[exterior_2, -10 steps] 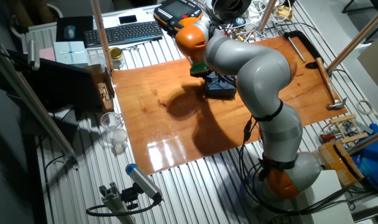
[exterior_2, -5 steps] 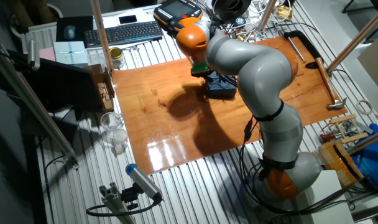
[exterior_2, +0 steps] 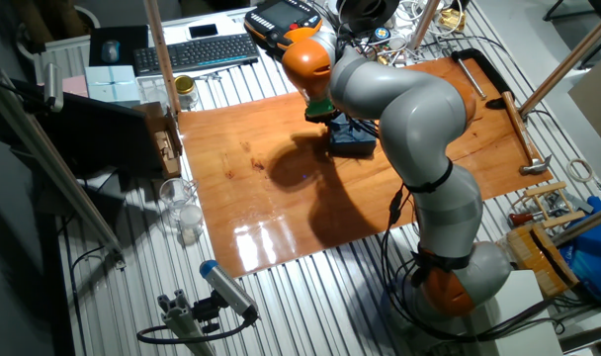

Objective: Slide the outer casing onto the gift box

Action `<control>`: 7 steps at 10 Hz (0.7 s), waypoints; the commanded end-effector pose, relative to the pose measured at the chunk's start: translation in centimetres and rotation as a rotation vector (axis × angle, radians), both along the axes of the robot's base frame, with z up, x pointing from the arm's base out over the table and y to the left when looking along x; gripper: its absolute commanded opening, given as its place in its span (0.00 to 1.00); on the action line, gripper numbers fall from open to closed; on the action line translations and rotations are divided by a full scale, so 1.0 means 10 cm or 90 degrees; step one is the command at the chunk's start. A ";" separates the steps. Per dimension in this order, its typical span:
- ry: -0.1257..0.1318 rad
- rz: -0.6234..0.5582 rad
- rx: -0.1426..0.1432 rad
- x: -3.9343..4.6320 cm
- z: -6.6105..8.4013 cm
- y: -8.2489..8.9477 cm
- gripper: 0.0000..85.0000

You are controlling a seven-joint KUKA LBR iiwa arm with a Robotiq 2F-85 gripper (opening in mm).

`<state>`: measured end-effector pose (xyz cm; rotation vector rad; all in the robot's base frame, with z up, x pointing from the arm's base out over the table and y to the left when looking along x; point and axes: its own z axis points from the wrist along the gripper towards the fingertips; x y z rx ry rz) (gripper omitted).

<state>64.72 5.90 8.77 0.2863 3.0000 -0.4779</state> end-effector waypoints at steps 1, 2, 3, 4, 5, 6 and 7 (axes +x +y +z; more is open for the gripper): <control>0.000 0.000 0.001 -0.002 0.01 0.00 0.00; 0.000 0.001 0.001 -0.003 0.01 -0.01 0.00; 0.001 0.002 0.001 -0.005 0.01 -0.01 0.00; 0.001 0.003 0.001 -0.006 0.01 -0.02 0.00; 0.001 0.003 0.001 -0.007 0.02 -0.02 0.00; 0.001 0.004 0.000 -0.008 0.02 -0.03 0.00; 0.002 0.005 0.000 -0.009 0.03 -0.04 0.00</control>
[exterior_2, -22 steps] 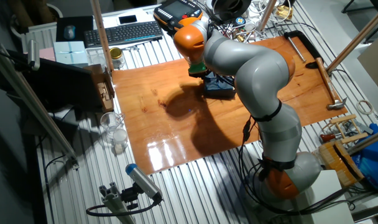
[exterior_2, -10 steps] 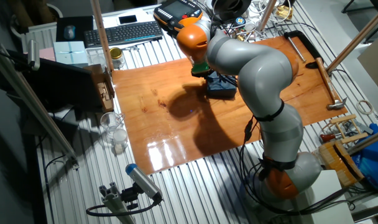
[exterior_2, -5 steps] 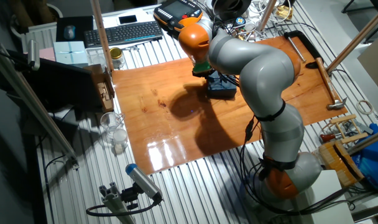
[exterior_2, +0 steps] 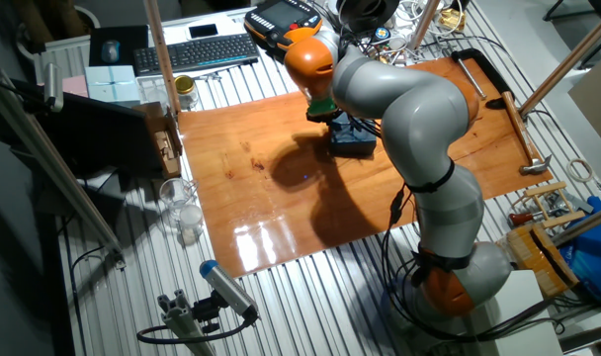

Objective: Slide the outer casing onto the gift box

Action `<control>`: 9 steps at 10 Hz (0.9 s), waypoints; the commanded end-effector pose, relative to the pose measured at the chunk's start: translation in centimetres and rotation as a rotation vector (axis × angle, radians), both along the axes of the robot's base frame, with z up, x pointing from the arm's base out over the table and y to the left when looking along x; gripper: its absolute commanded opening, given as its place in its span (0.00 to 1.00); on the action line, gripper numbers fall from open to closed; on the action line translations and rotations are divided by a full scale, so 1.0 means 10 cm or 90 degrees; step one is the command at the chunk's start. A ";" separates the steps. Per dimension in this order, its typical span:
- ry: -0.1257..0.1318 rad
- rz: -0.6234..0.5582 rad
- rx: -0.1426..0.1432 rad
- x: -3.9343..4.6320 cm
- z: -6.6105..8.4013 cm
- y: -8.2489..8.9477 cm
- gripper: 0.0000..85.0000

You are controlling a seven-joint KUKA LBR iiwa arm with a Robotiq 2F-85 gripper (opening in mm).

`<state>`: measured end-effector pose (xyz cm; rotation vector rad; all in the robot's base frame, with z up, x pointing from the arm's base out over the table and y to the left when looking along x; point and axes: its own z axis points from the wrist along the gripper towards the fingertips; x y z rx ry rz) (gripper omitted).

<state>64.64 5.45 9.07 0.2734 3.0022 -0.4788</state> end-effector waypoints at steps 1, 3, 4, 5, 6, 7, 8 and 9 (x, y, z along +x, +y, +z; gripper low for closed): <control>0.000 0.001 0.000 -0.002 0.00 -0.01 0.00; 0.001 0.001 0.000 -0.005 0.01 -0.02 0.00; 0.001 0.001 0.000 -0.004 0.01 -0.02 0.00; 0.001 0.001 0.004 0.000 0.01 -0.01 0.00; 0.003 -0.001 0.008 0.011 0.03 0.01 0.00; 0.007 -0.008 0.012 0.043 0.07 0.06 0.00; 0.007 -0.010 0.009 0.058 0.08 0.10 0.00; 0.005 -0.010 0.006 0.061 0.06 0.11 0.00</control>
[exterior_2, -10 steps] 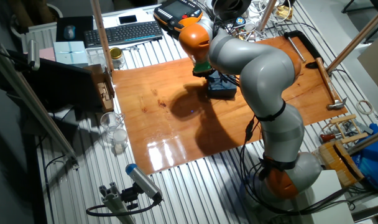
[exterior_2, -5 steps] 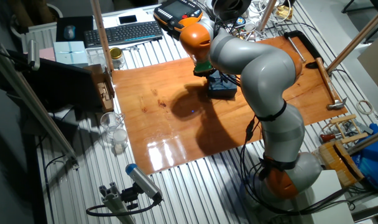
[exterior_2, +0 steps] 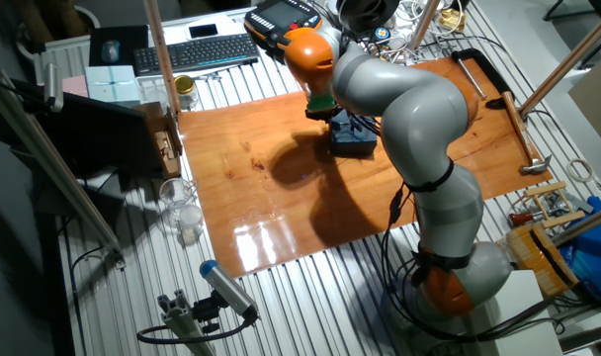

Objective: Slide the outer casing onto the gift box

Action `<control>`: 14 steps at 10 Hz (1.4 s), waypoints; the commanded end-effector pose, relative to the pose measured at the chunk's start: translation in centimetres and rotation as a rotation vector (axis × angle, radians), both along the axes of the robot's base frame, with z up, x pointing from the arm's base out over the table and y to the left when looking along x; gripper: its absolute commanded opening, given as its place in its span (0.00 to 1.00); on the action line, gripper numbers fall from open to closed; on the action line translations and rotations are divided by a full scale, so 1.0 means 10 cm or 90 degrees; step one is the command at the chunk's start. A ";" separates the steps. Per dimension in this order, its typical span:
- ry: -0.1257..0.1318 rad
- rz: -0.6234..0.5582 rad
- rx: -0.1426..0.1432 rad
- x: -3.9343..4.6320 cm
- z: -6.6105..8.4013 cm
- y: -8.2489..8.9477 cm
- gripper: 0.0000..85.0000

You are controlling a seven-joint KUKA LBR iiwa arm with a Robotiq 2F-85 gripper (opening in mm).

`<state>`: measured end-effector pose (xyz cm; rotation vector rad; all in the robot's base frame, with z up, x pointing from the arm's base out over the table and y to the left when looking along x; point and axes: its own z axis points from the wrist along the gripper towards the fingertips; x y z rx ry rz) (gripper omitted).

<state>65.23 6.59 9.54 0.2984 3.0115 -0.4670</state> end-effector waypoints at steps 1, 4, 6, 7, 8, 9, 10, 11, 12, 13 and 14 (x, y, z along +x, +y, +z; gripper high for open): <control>-0.003 0.001 0.000 -0.005 -0.03 0.00 0.00; -0.006 0.010 0.000 -0.043 -0.14 -0.03 0.00; -0.008 0.014 -0.003 -0.065 -0.17 -0.06 0.00; -0.007 0.015 -0.006 -0.070 -0.17 -0.06 0.00; -0.008 0.018 -0.007 -0.074 -0.17 -0.07 0.00; -0.008 0.020 -0.008 -0.079 -0.17 -0.08 0.00; -0.008 0.022 -0.011 -0.083 -0.16 -0.08 0.00; -0.009 0.024 -0.013 -0.090 -0.16 -0.09 0.00; -0.008 0.026 -0.013 -0.097 -0.16 -0.10 0.00; -0.007 0.029 -0.013 -0.103 -0.16 -0.12 0.00; -0.007 0.030 -0.012 -0.108 -0.15 -0.12 0.00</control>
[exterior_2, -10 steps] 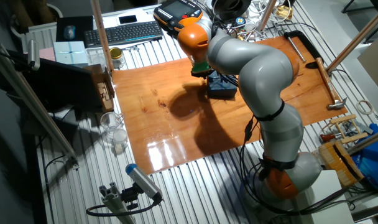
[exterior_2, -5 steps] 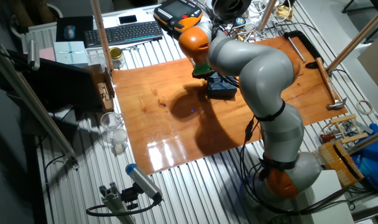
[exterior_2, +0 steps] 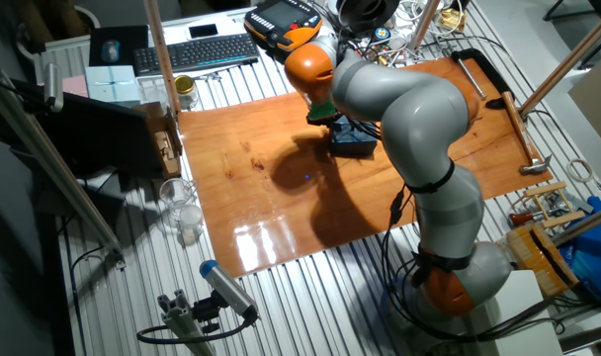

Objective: Slide the outer casing onto the gift box

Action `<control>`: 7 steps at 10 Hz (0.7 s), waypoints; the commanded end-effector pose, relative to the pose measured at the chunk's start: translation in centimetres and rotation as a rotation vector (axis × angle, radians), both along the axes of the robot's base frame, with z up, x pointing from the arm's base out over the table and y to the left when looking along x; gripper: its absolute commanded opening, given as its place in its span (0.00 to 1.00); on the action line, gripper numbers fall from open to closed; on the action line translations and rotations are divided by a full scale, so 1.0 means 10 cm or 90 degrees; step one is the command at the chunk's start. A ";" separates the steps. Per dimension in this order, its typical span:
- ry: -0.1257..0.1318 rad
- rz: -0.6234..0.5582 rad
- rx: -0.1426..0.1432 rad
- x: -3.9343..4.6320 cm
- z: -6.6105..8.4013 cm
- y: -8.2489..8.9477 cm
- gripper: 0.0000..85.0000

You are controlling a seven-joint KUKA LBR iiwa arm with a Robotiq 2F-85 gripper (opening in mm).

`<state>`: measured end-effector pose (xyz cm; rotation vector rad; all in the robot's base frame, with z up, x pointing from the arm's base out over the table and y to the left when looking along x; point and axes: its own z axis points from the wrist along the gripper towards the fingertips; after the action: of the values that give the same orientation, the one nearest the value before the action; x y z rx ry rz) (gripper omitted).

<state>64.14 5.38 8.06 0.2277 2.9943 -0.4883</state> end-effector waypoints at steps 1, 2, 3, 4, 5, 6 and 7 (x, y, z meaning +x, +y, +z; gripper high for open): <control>0.000 0.001 -0.001 -0.006 0.01 -0.01 0.00; 0.002 0.001 -0.001 -0.010 0.02 -0.02 0.00; 0.002 0.001 -0.002 -0.011 0.02 -0.02 0.00; 0.002 0.001 -0.002 -0.012 0.02 -0.02 0.00; 0.002 0.001 -0.001 -0.012 0.02 -0.02 0.00; 0.003 0.001 0.002 -0.010 0.02 -0.01 0.00; 0.004 -0.001 0.009 -0.004 0.02 0.00 0.00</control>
<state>64.12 5.39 8.31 0.2356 3.0088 -0.4598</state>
